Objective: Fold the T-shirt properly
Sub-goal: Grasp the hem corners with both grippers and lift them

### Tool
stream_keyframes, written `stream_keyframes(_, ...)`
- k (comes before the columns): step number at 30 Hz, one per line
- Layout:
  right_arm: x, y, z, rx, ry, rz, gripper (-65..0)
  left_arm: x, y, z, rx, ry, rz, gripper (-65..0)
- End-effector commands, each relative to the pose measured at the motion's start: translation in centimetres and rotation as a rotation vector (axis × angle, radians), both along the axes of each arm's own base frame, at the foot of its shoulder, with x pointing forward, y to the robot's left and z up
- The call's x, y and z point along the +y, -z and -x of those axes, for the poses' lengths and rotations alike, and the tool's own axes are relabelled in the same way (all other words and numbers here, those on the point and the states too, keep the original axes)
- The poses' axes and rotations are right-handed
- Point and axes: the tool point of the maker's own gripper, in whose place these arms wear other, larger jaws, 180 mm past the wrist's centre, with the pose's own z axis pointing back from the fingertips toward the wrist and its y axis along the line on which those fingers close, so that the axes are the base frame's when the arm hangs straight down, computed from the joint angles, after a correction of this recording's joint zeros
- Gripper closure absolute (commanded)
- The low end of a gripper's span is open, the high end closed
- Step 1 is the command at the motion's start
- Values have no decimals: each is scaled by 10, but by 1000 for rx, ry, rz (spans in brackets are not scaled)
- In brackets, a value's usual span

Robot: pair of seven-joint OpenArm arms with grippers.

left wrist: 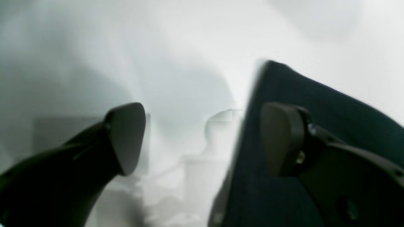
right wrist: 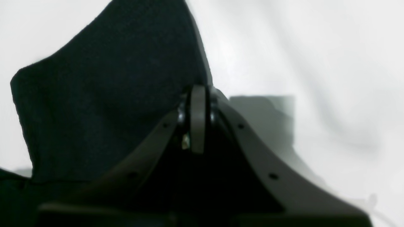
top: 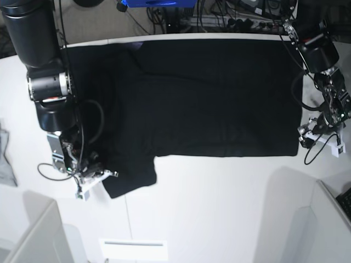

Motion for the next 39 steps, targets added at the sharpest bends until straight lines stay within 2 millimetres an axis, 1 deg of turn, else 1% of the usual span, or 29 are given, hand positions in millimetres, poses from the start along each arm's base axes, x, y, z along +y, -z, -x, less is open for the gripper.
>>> stream_keyframes(1,-4,-17,-14,-35,3,2,0,9,-28,-24,-83,-7,-13,-546)
stream_keyframes(4,-6,-18,-14,-36,5,4,0,-6,-19,-42,-51,33,16,-546)
stream_keyframes(7,-6,-18,-14,-36,5,4,0,-18,-12,-54,-23,56,43,-546)
stream_keyframes(13,-7,-18,-15,-38,6,5,0,-37,-1,-65,27,108,57,-546)
stream_keyframes(17,-7,-19,-15,-39,5,5,0,-45,8,-65,50,137,46,-545)
stream_keyframes(18,-7,-19,-15,-39,5,5,0,-46,10,-65,47,141,39,-535)
stream_keyframes(19,-7,-19,-15,-39,5,5,0,-46,11,-64,47,144,35,-500)
stream_keyframes(20,-7,-19,-15,-39,5,5,0,-48,12,-64,49,149,33,-448)
stream_keyframes(24,-7,-19,-15,-39,5,5,0,-47,13,-63,50,147,34,-196)
stream_keyframes(26,-7,-19,-15,-42,6,6,0,-47,17,-59,59,143,37,-97)
stream_keyframes(28,-7,-18,-14,-43,8,5,0,-47,17,-58,59,149,31,-20)
stream_keyframes(29,-7,-18,-14,-44,9,5,0,-47,18,-57,62,149,32,0)
stream_keyframes(31,-9,-20,-16,-59,13,7,0,-47,19,-56,66,149,32,0)
stream_keyframes(33,-10,-21,-17,-65,15,9,0,-47,16,-58,54,147,32,0)
stream_keyframes(34,-15,-25,-19,-72,15,15,0,-46,13,-59,47,146,30,0)
stream_keyframes(36,-11,-35,-23,-90,-3,12,0,-45,3,-64,23,155,13,0)
stream_keyframes(37,-11,-38,-22,-94,-13,15,0,-43,2,-62,19,158,2,0)
stream_keyframes(38,-14,-42,-22,-107,-20,23,0,-43,-2,-63,8,165,-9,0)
stream_keyframes(39,-12,-48,-23,-123,-33,25,0,-44,-7,-64,-7,174,-23,0)
